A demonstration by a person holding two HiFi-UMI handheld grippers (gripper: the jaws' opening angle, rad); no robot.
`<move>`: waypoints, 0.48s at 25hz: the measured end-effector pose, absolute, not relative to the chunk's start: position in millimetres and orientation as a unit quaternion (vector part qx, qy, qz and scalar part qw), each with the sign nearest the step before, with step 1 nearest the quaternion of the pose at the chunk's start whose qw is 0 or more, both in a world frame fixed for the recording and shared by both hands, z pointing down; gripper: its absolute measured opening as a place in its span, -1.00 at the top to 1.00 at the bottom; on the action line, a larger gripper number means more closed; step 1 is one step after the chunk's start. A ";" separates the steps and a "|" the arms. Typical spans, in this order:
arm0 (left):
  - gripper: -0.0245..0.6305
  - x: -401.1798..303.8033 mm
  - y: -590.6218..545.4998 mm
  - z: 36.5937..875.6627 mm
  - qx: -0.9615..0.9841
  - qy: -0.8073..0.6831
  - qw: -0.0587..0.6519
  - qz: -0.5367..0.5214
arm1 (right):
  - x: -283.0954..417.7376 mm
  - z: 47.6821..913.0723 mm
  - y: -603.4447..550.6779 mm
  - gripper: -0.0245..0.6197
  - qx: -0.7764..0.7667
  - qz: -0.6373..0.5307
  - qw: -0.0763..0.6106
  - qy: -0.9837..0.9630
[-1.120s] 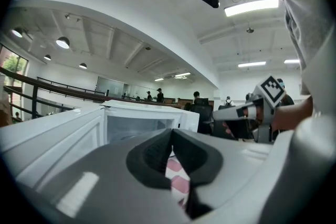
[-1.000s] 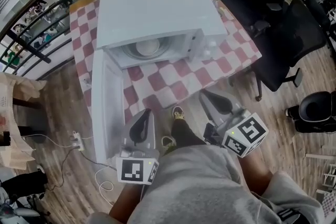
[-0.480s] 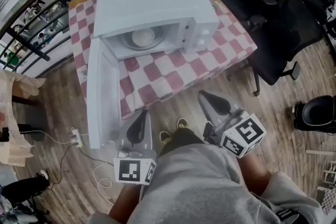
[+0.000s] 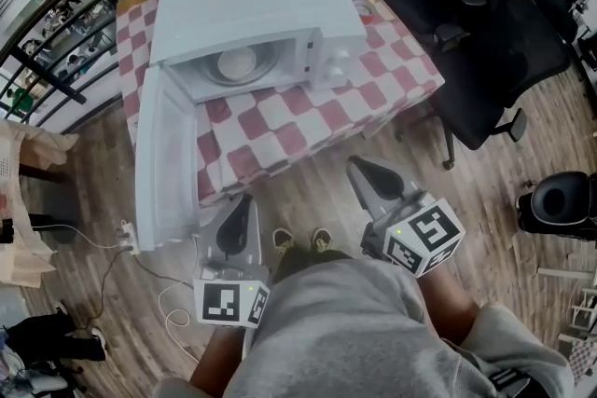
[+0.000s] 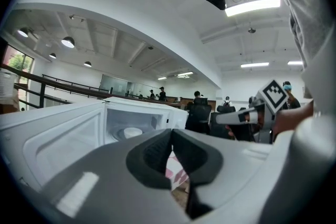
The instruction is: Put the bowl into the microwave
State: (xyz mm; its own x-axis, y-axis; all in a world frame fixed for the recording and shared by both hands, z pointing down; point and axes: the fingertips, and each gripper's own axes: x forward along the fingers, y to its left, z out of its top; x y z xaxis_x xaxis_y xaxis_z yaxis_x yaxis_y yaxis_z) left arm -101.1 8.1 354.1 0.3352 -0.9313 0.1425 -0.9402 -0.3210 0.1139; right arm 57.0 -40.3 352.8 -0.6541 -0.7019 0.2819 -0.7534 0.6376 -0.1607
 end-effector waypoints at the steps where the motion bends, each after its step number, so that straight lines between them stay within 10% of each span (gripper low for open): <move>1: 0.89 -98.0 9.8 353.1 0.810 -0.579 0.088 0.025 | 61.7 352.3 -39.7 0.93 0.404 0.132 0.099 -0.900; 12: 0.89 -60.2 16.2 355.7 0.800 -0.592 0.093 0.028 | 102.8 348.2 -36.0 0.93 0.400 0.129 0.082 -0.904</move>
State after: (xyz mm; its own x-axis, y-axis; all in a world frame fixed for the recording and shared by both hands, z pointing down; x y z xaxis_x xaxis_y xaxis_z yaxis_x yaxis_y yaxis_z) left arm -60.2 16.2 355.7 0.2970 -0.9421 0.1555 -0.9527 -0.2812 0.1155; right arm 102.8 -36.0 348.2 -0.6664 -0.7021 0.2510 -0.7442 0.6467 -0.1672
